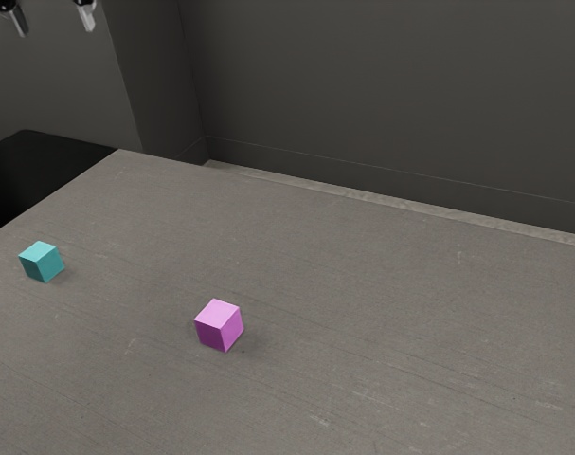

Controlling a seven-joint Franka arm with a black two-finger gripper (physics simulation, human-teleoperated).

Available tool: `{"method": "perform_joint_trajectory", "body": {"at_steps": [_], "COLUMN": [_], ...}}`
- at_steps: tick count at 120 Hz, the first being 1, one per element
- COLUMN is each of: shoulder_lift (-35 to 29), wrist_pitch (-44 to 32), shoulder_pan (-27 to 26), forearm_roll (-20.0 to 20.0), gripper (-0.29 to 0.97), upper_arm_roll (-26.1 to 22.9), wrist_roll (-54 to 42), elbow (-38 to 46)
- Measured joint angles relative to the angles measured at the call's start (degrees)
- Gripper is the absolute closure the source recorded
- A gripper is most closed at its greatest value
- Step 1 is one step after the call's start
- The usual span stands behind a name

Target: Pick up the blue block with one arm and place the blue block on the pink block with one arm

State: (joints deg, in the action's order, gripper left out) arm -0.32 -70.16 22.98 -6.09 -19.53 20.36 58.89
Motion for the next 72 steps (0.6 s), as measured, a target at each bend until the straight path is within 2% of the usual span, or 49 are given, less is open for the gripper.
{"method": "perform_joint_trajectory", "body": {"at_steps": [11, 19, 30, 37, 41, 46, 57, 64, 72], "shoulder_lift": [0.3, -0.5, -5.9, -10.7, -14.8, -16.9, -17.0, -15.1, -11.1], "wrist_pitch": [-0.3, -0.5, -4.3, -8.1, -11.8, -16.0, -22.6, -26.8, -33.3], "shoulder_pan": [0.4, -1.3, -4.5, -1.7, -0.3, 0.1, 0.4, 0.6, 0.6], "forearm_roll": [0.0, 0.0, 0.6, 0.4, -1.5, -3.3, -4.3, -5.0, -5.4], "gripper": [0.00, 0.00, 0.00, 0.00, 0.00, 0.00, 0.00, 0.00, 0.00], "upper_arm_roll": [0.3, 3.0, 10.2, 15.5, 17.5, 19.6, 26.5, 29.9, 31.4], "wrist_roll": [-0.1, -0.4, -2.2, -4.3, -6.5, -10.2, -17.6, -21.3, -26.8], "elbow": [1.7, 6.2, 23.0, 33.8, 42.0, 47.7, 57.4, 59.7, 60.4]}}
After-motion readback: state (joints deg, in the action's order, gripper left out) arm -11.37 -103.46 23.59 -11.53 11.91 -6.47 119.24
